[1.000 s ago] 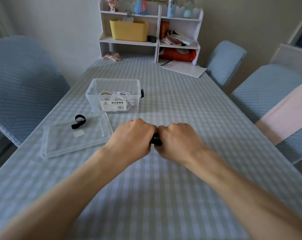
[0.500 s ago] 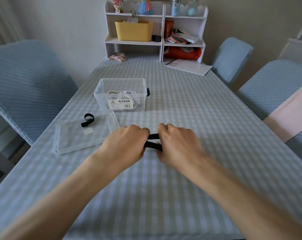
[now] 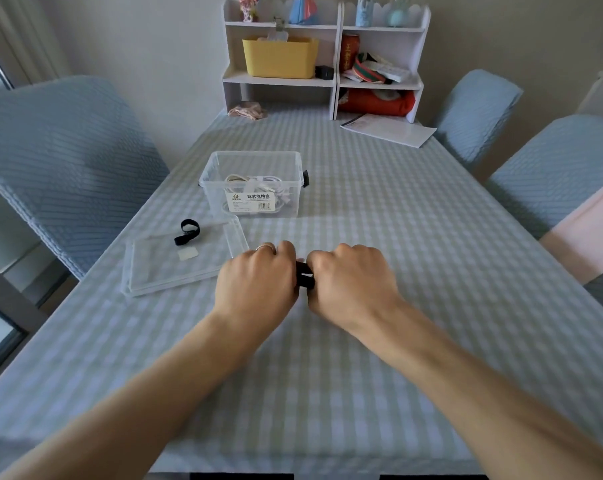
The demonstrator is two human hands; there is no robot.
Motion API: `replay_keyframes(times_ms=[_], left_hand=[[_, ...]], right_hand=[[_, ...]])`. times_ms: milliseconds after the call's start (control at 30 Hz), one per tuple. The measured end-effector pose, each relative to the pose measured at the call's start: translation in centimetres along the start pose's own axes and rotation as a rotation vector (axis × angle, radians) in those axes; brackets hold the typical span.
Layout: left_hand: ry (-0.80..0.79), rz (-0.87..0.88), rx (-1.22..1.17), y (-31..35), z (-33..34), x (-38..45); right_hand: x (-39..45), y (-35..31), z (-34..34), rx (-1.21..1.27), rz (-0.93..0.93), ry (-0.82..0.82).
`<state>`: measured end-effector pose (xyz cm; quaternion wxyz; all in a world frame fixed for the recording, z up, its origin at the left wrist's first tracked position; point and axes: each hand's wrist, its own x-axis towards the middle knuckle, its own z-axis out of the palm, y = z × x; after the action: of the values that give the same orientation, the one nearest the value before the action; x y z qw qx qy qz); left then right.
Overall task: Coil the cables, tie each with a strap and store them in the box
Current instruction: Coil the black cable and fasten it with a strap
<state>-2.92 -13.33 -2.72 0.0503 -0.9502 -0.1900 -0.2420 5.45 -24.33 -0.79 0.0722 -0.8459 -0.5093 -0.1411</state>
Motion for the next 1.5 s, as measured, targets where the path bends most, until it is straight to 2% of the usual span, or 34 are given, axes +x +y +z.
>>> replay_keyframes(times_ms=[67, 167, 233, 367, 500, 533, 633, 733, 867, 1067, 1233, 1433, 1500], left_hand=[[-0.034, 0.023, 0.019, -0.2, 0.0, 0.1], [-0.133, 0.028, 0.176, -0.1, -0.4, 0.3], [-0.236, 0.008, 0.194, 0.0, -0.9, 0.5], [-0.257, -0.026, 0.178, -1.4, -1.5, -0.2], [-0.289, -0.108, 0.184, -4.1, -1.6, -1.2], [-0.284, -0.147, 0.172, -5.2, -1.6, -1.4], [-0.219, -0.285, 0.122, -9.2, -2.1, -2.3], [-0.132, -0.478, 0.058, -13.2, -2.7, -3.3], [-0.093, -0.587, -0.02, -14.0, -2.3, -3.0], [-0.118, -0.646, -0.057, -15.4, -1.4, -3.4], [-0.128, -0.674, -0.115, -16.1, -1.1, -3.3], [-0.109, -0.625, -0.115, -16.3, -1.5, -3.6], [-0.089, -0.578, -0.109, -16.0, -1.9, -3.7]], right_hand=[[0.2, 0.3, 0.7, -0.058, -0.043, 0.088], [1.2, 0.6, 0.9, -0.054, -0.042, 0.113], [1.6, 0.5, 1.6, -0.045, -0.056, 0.115], [1.9, -0.7, 2.6, 0.014, -0.098, 0.108], [2.9, -2.1, 3.3, 0.063, -0.196, 0.178], [3.4, -2.3, 3.1, 0.092, -0.22, 0.171], [5.3, -2.6, 2.3, 0.218, -0.17, 0.009], [7.8, -4.3, 2.9, 0.297, -0.157, -0.025], [11.1, -6.6, 4.3, 0.406, -0.197, 0.009], [13.9, -9.6, 5.6, 0.429, -0.312, -0.023], [14.7, -10.1, 6.7, 0.384, -0.305, -0.065], [12.4, -8.5, 6.7, 0.572, -0.282, 0.156], [10.2, -7.3, 6.0, 0.643, -0.257, 0.179]])
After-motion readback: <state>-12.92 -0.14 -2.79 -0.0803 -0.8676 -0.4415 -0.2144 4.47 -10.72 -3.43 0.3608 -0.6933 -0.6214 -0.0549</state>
